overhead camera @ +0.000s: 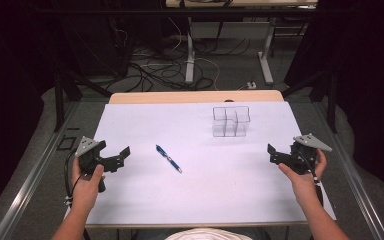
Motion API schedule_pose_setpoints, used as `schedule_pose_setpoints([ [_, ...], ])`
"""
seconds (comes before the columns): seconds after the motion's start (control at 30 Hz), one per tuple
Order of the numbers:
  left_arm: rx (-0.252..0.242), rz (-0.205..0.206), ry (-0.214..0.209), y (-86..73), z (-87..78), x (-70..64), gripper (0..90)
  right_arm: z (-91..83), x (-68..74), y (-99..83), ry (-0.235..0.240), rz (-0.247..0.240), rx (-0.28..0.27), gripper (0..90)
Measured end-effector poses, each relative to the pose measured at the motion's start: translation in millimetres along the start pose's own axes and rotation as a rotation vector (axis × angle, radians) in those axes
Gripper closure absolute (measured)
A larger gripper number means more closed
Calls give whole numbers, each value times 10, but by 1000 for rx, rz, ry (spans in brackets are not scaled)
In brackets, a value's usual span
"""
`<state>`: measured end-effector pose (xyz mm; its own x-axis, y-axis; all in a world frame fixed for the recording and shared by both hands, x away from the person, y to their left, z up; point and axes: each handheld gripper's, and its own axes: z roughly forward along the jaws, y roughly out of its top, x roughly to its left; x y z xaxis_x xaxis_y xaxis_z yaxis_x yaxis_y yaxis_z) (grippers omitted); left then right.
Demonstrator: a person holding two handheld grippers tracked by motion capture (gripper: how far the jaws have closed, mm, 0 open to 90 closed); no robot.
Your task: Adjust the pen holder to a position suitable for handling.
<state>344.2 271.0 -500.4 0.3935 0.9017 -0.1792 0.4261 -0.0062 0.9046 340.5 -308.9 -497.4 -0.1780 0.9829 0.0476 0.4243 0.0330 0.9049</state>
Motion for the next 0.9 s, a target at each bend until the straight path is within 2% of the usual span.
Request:
schedule_pose_setpoints([
  [0.17, 1, -15, 3, 14, 3, 9, 1, 55, 39, 30, -14, 9, 16, 77],
  [0.2, 2, -15, 6, 18, 4, 9, 1, 54, 41, 46, -15, 3, 36, 96],
  [0.27, 4, -23, 5, 21, 5, -6, 1, 78, 48, 50, -11, 2, 20, 130],
  [0.3, 1, -6, 2, 23, 3, -12, 1, 106, 67, 57, -8, -9, 13, 165],
  [0.33, 1, -6, 2, 23, 3, -12, 1, 106, 67, 57, -8, -9, 13, 165],
  [0.37, -1, 1, 7, 26, 6, -14, 1, 129, 71, 63, 1, -36, 11, 218],
  [0.4, -3, 1, 8, 26, 10, -16, 1, 129, 71, 63, 1, -36, 11, 218],
  [0.43, -5, 1, 8, 26, 14, -15, 1, 163, 81, 68, 26, -40, -5, 267],
  [0.57, -11, 0, 9, 25, 9, -22, 1, 202, 88, 95, 43, -61, 9, 316],
  [0.6, -12, 1, 8, 25, 4, -23, 1, 249, 98, 113, 70, -60, 2, 334],
  [0.9, -8, 14, 6, 15, 3, -40, 1, 387, 121, 261, 84, -57, 9, 424],
])
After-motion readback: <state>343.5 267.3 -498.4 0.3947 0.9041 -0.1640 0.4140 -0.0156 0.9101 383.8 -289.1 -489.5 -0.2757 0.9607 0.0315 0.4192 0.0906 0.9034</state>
